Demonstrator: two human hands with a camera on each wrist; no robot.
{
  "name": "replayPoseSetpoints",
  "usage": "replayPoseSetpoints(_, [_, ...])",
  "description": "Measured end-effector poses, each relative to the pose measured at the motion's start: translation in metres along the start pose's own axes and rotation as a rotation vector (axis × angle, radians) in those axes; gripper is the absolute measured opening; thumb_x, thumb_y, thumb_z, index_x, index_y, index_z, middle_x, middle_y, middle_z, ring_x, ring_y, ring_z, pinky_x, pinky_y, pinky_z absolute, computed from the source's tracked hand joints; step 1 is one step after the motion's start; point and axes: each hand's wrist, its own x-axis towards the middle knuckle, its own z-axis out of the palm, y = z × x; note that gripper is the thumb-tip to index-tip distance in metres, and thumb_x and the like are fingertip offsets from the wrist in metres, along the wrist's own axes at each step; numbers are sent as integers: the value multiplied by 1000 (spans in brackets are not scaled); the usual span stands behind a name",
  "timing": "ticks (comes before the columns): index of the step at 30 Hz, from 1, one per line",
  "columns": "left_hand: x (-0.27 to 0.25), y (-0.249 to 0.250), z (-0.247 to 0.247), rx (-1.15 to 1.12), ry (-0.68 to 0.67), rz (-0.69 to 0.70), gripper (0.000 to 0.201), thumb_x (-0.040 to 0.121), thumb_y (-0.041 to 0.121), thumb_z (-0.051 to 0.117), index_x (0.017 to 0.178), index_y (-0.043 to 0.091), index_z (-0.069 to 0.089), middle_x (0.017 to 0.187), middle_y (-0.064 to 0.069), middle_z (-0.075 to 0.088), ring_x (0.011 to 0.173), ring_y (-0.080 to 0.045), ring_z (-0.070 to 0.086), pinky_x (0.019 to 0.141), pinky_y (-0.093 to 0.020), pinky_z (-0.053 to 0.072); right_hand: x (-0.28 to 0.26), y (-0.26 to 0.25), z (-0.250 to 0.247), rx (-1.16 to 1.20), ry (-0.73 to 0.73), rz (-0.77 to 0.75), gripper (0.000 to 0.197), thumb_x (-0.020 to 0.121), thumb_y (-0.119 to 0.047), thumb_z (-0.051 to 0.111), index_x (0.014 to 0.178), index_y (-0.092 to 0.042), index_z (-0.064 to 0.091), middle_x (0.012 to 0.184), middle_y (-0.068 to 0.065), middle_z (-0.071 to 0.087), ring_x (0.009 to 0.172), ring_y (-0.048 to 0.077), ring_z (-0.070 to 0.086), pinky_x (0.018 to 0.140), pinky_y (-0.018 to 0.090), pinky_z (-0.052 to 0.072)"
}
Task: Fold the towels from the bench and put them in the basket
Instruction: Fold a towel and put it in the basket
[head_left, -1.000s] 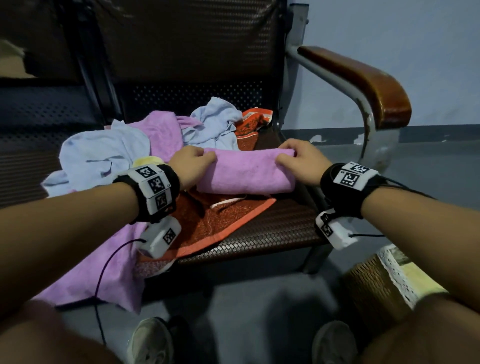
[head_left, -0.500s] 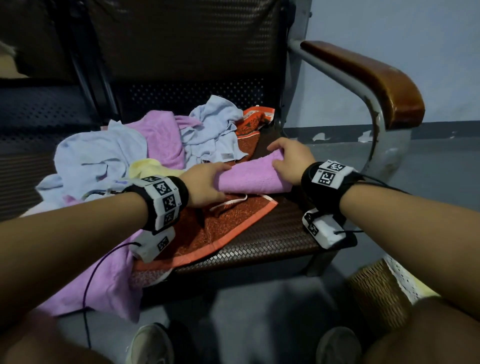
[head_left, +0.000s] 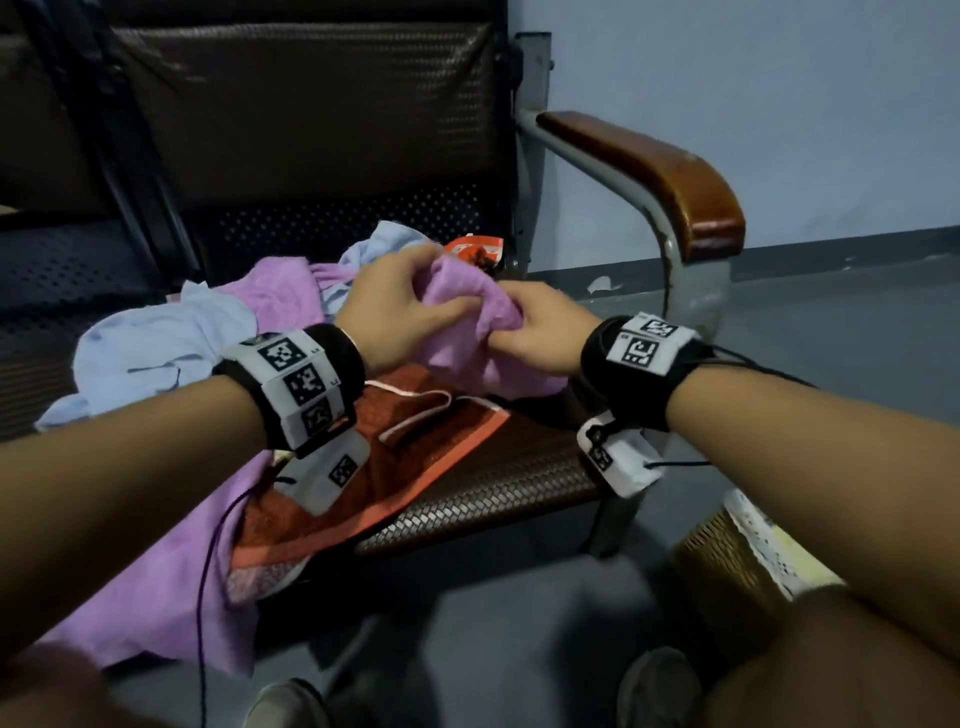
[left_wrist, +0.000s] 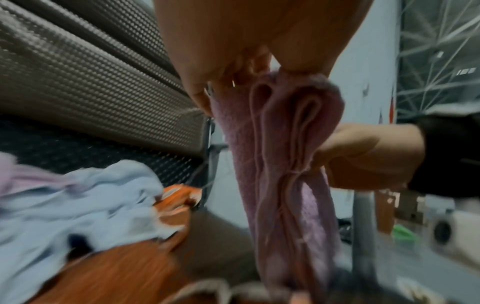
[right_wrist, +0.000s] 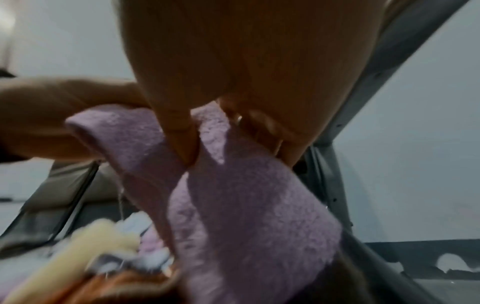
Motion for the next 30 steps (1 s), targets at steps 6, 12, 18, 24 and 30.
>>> replayPoseSetpoints(6, [43,84,15,-425,-40,-70,75,66,52,83,128,21,55,118,-2,65,109,-11,64,95,-32,55,-50,12,-70,416,166,110,14,84,-1,60,89,-13,67,89,6,71,86,18,66,84,37,53])
replayPoseSetpoints(12, [56,163,126,-781,-176,-221,85,70,47,84,139,18,45,113,3,66,70,-4,66,58,-26,52,-153,82,-129,837,457,323,40,76,-10,58,114,-1,66,98,13,71,89,26,68,79,32,51])
replayPoseSetpoints(18, [25,189,213,-415,363,96,29,83,38,61,102,19,49,102,-7,54,77,-9,53,73,-22,46,-257,161,-126,1007,645,492,20,90,-6,56,103,-14,69,106,11,73,98,28,68,96,48,51])
replayPoseSetpoints(24, [-16,226,331,-397,-512,-161,61,87,62,50,122,14,64,121,-9,67,109,-27,65,96,-41,52,-294,204,-99,1172,731,637,38,91,-1,49,127,-3,61,121,21,69,111,34,67,99,47,52])
replayPoseSetpoints(30, [-21,236,405,-456,-784,-345,74,73,74,49,110,15,73,107,-11,74,98,-29,70,92,-43,54,-308,258,-68,1365,854,864,40,95,-8,47,130,6,57,125,27,65,117,39,64,106,50,48])
